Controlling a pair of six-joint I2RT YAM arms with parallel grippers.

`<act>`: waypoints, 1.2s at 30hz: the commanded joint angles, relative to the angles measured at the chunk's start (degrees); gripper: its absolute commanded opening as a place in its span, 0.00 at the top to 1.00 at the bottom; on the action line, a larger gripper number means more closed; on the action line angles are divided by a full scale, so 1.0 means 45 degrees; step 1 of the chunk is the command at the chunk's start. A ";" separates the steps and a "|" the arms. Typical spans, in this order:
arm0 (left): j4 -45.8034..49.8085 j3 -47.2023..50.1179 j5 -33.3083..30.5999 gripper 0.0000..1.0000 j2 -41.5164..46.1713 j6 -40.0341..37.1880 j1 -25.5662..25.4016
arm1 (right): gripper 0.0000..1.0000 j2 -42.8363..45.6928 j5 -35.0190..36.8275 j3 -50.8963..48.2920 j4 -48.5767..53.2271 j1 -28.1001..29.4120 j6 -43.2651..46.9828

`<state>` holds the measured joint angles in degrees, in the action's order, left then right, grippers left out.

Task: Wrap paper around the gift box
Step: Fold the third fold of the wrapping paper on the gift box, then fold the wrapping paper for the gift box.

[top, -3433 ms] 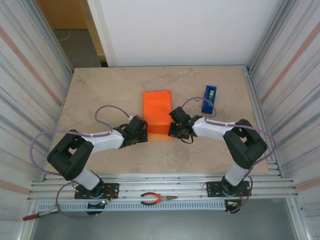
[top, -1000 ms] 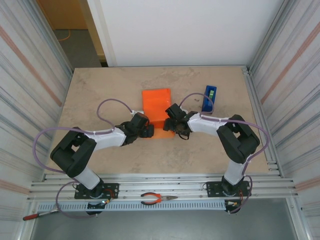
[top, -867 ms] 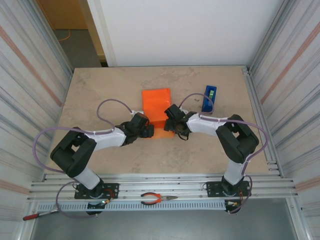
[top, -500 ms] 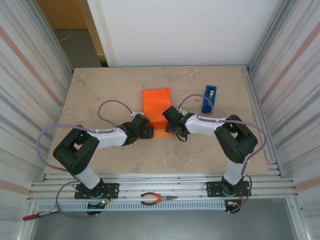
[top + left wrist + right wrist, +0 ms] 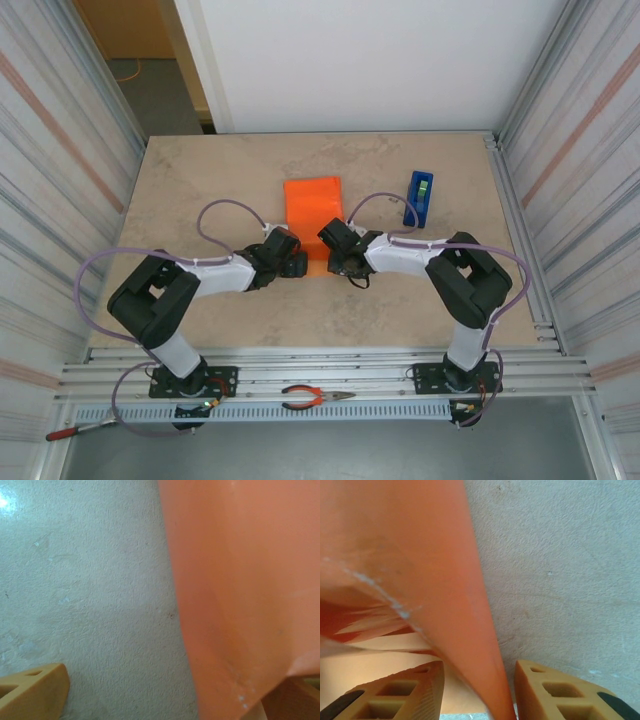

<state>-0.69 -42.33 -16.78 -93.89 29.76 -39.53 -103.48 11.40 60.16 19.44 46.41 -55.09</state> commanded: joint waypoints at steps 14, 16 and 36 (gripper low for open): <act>0.0230 -0.0069 0.0036 0.05 -0.0211 -0.0104 -0.0122 | 0.87 -0.0613 0.0104 0.0392 0.0367 0.0035 -0.0062; 0.0230 -0.0041 0.0036 0.05 -0.0191 -0.0101 -0.0123 | 0.86 -0.0627 0.0118 0.0415 0.0415 0.0038 -0.0062; 0.0418 0.0356 0.0144 0.01 0.1249 -0.0245 -0.0181 | 1.00 -0.0118 0.0282 0.0004 0.0739 0.0388 -0.0308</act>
<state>-0.14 -41.95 -16.43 -92.36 29.34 -39.88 -104.64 12.32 61.65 21.50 47.37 -55.09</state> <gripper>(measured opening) 0.989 0.061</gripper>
